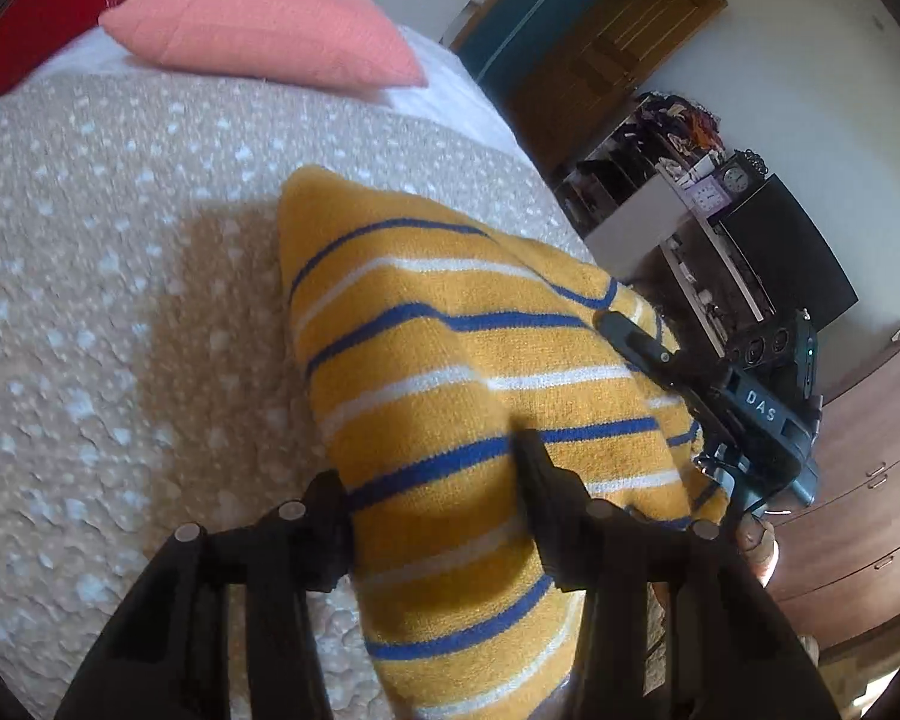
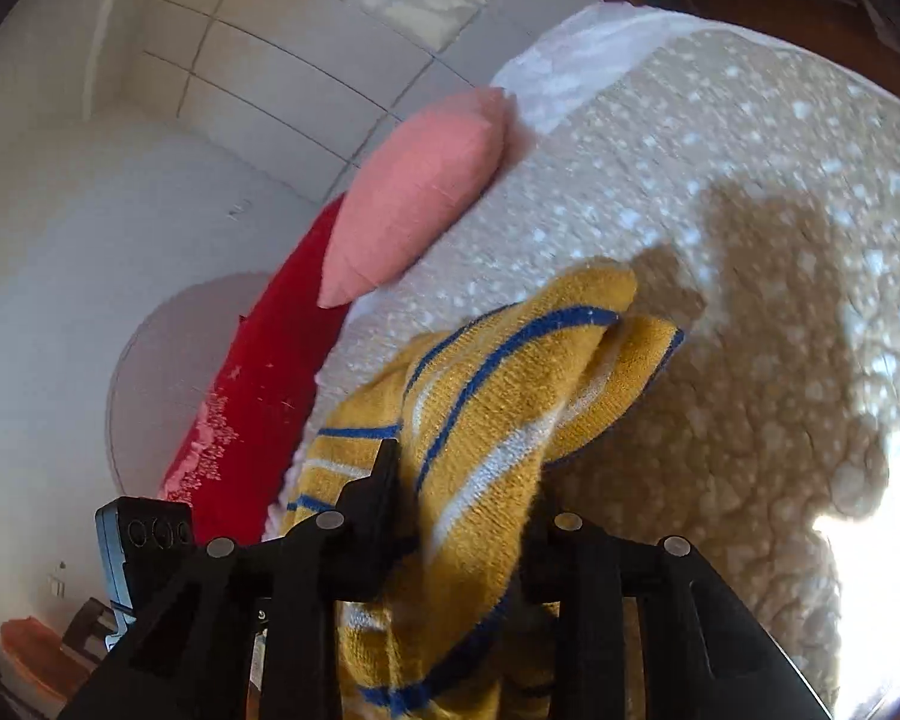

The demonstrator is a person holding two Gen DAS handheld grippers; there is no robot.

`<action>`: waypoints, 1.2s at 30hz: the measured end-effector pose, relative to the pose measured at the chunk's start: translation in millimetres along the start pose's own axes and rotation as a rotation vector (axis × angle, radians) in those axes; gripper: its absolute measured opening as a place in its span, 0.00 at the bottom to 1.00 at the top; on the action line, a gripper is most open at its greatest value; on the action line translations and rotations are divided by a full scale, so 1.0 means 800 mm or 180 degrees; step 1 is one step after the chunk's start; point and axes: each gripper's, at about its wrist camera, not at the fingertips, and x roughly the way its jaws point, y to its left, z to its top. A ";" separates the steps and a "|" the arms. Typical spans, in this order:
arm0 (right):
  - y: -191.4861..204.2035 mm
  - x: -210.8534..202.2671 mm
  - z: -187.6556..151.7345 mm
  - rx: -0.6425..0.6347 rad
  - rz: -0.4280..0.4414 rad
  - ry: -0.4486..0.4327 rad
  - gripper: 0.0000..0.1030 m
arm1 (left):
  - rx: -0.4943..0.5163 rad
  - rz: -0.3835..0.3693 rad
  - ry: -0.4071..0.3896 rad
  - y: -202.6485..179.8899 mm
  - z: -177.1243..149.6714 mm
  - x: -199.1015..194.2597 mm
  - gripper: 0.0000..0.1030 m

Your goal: Fold small clothes

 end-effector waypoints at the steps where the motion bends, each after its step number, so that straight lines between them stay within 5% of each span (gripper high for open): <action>1: 0.007 -0.002 0.004 -0.0091 0.0000 -0.0041 0.33 | 0.0013 0.0088 -0.0038 0.002 0.004 -0.001 0.54; 3: 0.010 0.006 0.008 -0.0236 -0.0226 -0.0061 0.44 | 0.0063 0.0539 -0.0077 0.007 0.001 0.006 0.73; 7: -0.005 0.032 -0.003 -0.0491 -0.1246 0.0016 0.48 | 0.0115 0.1048 0.0321 0.038 -0.039 0.040 0.73; 10: 0.003 0.003 -0.017 -0.0575 -0.1192 -0.0141 0.48 | -0.0043 0.0881 0.0131 0.055 -0.070 0.017 0.73; 14: 0.055 -0.026 -0.023 -0.0830 -0.0846 -0.0274 0.47 | -0.0034 0.1060 -0.0297 0.050 -0.099 -0.038 0.73; 18: 0.093 0.004 -0.046 -0.1052 -0.0491 0.0041 0.47 | 0.0076 0.1312 -0.0805 0.024 -0.117 -0.097 0.78; 23: 0.045 0.047 -0.079 -0.0750 -0.0993 0.0412 0.46 | 0.0354 0.1865 -0.1670 -0.020 -0.157 -0.183 1.00; 27: 0.049 -0.001 -0.101 -0.0654 -0.1006 0.0102 0.54 | 0.0473 0.2126 -0.2208 -0.045 -0.189 -0.233 1.00; 32: 0.101 -0.076 -0.163 -0.0843 -0.0833 -0.0167 0.72 | 0.0403 0.2065 -0.2316 -0.066 -0.212 -0.254 1.00; 36: 0.132 -0.117 -0.215 -0.1064 -0.0957 -0.0318 0.76 | 0.0409 0.2014 -0.2435 -0.088 -0.242 -0.274 1.00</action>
